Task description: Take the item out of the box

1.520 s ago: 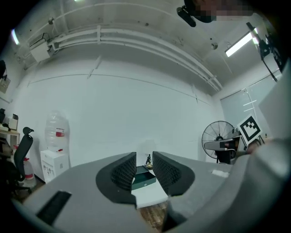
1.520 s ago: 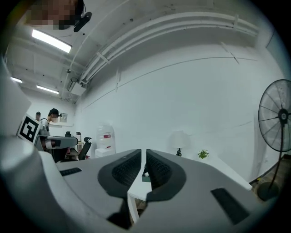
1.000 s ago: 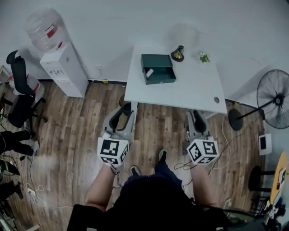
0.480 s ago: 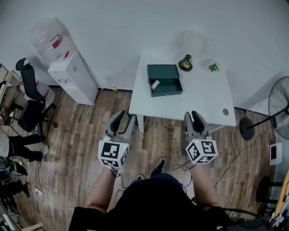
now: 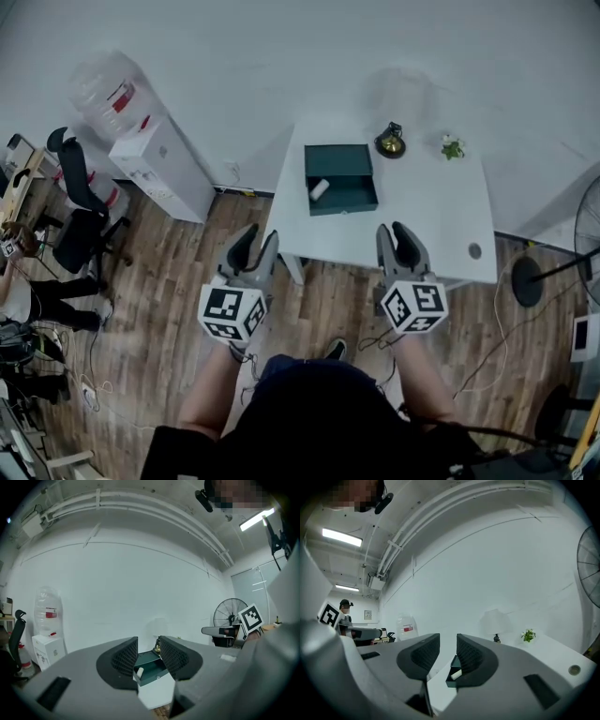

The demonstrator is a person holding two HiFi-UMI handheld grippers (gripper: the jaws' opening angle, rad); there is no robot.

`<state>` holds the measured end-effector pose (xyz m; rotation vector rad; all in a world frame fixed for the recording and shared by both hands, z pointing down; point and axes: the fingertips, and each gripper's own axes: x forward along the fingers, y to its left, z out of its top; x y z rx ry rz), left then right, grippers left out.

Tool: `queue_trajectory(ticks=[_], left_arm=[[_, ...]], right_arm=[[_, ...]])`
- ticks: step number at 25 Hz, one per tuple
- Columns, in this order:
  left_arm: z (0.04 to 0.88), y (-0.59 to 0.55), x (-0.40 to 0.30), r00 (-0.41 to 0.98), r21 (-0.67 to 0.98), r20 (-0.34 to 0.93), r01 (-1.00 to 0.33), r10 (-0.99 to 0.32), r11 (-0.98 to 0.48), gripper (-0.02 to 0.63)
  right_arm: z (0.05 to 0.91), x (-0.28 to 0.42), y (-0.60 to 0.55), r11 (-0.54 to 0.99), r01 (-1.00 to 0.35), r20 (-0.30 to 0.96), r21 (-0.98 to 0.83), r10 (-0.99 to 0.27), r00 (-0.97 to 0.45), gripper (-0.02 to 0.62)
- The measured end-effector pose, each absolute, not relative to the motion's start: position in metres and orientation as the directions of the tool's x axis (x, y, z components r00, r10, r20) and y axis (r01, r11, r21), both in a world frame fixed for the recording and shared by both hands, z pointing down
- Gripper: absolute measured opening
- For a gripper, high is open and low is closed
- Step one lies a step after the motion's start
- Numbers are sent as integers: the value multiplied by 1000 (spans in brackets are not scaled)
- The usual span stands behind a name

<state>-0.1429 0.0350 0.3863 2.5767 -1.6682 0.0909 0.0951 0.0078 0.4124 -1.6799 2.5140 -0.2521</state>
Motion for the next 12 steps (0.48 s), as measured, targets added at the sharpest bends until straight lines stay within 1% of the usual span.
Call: queue_trajectory(ticks=[6,12], left_arm=[[405,12,-126,405,29,143,-914,-903,-405,143],[423,-29,-122,433,52,170,-901,-885,-431,143]], right_arm=[[428,110,-14,375,-901,31,-219,-920,-390,115],[442,117,-43,338,-915,62,-218,-931,-359,114]])
